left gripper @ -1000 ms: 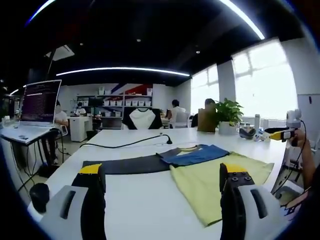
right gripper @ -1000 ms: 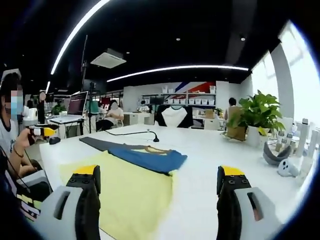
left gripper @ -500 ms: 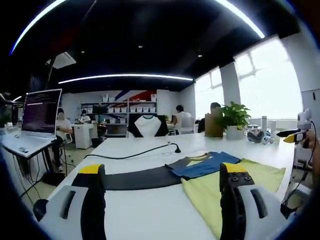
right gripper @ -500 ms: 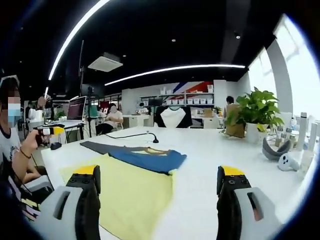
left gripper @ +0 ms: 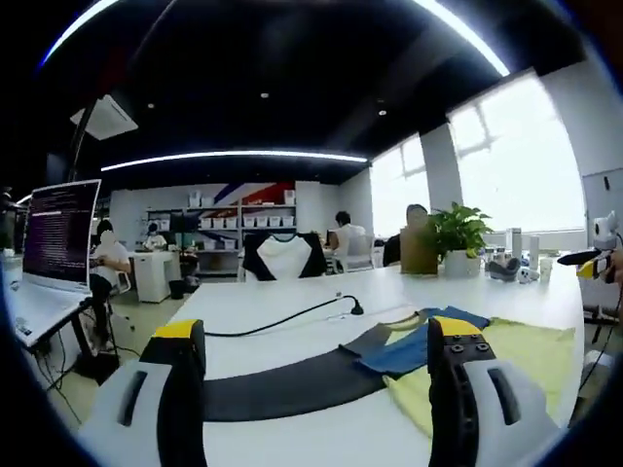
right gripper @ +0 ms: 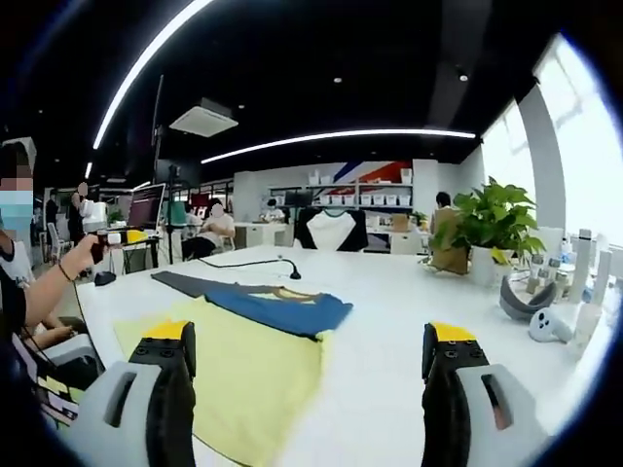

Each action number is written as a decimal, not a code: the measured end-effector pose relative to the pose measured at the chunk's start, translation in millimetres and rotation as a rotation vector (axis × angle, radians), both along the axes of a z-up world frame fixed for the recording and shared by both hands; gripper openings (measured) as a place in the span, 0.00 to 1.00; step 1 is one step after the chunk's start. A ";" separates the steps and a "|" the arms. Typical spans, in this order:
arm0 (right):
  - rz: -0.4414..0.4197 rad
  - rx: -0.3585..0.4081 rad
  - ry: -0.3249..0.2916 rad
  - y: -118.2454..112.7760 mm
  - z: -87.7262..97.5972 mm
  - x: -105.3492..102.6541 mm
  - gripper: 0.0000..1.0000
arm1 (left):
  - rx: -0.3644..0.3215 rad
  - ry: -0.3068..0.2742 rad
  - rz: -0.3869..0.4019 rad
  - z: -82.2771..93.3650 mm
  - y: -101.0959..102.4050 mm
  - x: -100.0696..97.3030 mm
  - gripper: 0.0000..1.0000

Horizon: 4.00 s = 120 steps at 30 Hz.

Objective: Fold the garment on the visible template until the final outline fits inside the template.

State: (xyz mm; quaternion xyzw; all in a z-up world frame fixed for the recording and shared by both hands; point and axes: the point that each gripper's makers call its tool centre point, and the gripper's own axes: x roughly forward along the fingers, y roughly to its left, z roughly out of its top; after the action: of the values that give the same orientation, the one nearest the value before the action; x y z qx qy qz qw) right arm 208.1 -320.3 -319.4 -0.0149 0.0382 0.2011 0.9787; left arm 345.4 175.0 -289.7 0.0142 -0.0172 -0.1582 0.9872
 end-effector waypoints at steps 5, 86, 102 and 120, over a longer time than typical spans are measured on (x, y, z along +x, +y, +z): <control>-0.005 0.006 -0.018 -3.2 7.3 -5.4 1.00 | -0.016 0.043 0.017 -13.9 10.3 23.6 1.00; 0.002 0.064 -0.042 -10.8 23.3 -21.8 1.00 | -0.126 0.390 0.306 -164.0 83.9 104.5 0.03; -0.017 0.065 -0.032 -17.1 18.7 -20.0 1.00 | -0.256 0.395 0.353 -153.6 85.6 99.6 0.03; -0.056 -0.014 -0.014 -19.8 11.6 -17.6 0.99 | -0.234 0.376 0.278 -117.2 64.6 97.8 0.03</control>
State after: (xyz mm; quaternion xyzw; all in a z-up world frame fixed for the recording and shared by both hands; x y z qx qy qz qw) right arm 190.4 -340.0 -307.9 -0.0222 0.0332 0.1731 0.9841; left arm 443.1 239.7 -406.9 -0.1276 0.1504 -0.0179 0.9802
